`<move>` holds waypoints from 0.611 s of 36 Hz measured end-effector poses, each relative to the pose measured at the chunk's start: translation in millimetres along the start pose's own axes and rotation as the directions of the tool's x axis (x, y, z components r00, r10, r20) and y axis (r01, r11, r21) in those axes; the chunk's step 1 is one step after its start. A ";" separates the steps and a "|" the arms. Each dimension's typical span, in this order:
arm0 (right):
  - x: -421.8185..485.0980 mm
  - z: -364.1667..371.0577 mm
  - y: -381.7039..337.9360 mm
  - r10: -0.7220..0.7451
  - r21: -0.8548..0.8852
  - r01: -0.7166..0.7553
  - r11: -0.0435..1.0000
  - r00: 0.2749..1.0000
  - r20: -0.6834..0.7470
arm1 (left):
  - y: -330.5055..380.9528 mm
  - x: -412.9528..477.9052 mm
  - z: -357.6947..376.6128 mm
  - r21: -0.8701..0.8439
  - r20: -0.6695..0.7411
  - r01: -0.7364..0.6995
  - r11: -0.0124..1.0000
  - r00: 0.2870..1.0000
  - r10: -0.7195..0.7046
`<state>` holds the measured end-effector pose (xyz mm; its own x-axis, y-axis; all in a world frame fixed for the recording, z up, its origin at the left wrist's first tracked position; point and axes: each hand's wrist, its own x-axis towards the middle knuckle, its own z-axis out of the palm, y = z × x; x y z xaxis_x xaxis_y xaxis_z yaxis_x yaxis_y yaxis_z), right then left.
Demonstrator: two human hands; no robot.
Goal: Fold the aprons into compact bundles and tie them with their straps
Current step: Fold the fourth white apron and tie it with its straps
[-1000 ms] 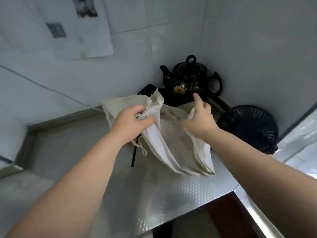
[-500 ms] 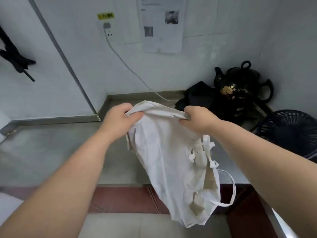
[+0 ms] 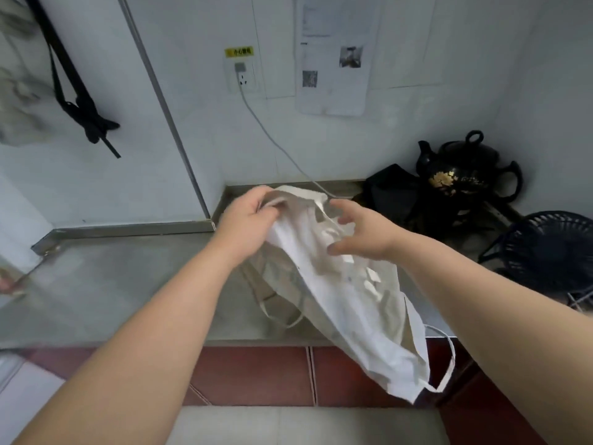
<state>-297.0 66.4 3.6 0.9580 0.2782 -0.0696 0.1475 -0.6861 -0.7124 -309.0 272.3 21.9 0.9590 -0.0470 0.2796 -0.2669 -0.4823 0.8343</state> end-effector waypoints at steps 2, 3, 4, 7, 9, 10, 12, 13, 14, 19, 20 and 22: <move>-5.3 7.9 2.5 0.111 0.055 -0.116 0.992 0.990 0.084 | 2.3 -1.5 -18.3 -0.243 -0.037 0.024 0.970 0.999 -0.034; -7.5 10.7 2.3 0.140 0.082 -0.148 0.986 0.986 0.096 | 2.8 -2.2 -24.2 -0.329 -0.042 0.031 0.944 0.998 -0.048; -8.2 18.6 -5.7 0.151 0.104 -0.160 0.982 0.985 0.089 | 2.8 -5.5 -37.2 -0.388 -0.033 0.032 0.921 0.998 -0.049; -8.8 33.9 -28.3 0.130 0.199 -0.142 0.970 0.989 0.074 | 1.0 -12.5 -60.7 -0.484 0.015 0.064 0.873 0.998 -0.065; -5.8 47.6 -46.2 0.120 0.232 -0.130 0.964 0.991 0.054 | -2.2 -19.0 -76.9 -0.529 0.054 0.096 0.843 0.995 -0.079; -4.2 52.5 -52.7 0.130 0.259 -0.138 0.956 0.990 0.047 | -2.7 -21.1 -81.0 -0.554 0.071 0.116 0.824 0.993 -0.092; -0.1 69.7 -71.7 0.162 0.348 -0.162 0.924 0.986 0.028 | -9.2 -26.9 -97.1 -0.598 0.094 0.144 0.788 0.990 -0.110; 1.7 78.4 -78.7 0.187 0.414 -0.180 0.892 0.982 0.024 | -12.4 -29.8 -104.1 -0.614 0.099 0.143 0.776 0.990 -0.104; 2.8 85.2 -82.6 0.214 0.492 -0.201 0.847 0.976 0.031 | -14.2 -32.0 -108.5 -0.628 0.106 0.143 0.765 0.990 -0.098; -2.5 139.9 -98.9 0.254 0.642 -0.270 0.718 0.960 0.119 | -22.7 -49.4 -136.0 -0.681 0.158 0.194 0.707 0.981 -0.116; -3.7 148.2 -99.4 0.250 0.640 -0.272 0.719 0.960 0.127 | -24.8 -52.0 -138.9 -0.678 0.178 0.211 0.704 0.977 -0.121; -4.2 158.7 -104.9 0.250 0.700 -0.253 0.668 0.962 0.109 | -29.2 -57.6 -147.1 -0.662 0.195 0.240 0.710 0.970 -0.146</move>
<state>-355.5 243.9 -32.2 0.9318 0.1688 -0.3212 -0.3158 -0.0587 -0.9470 -370.5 417.8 51.3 0.9877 -0.1457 0.0569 -0.0228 0.2258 0.9739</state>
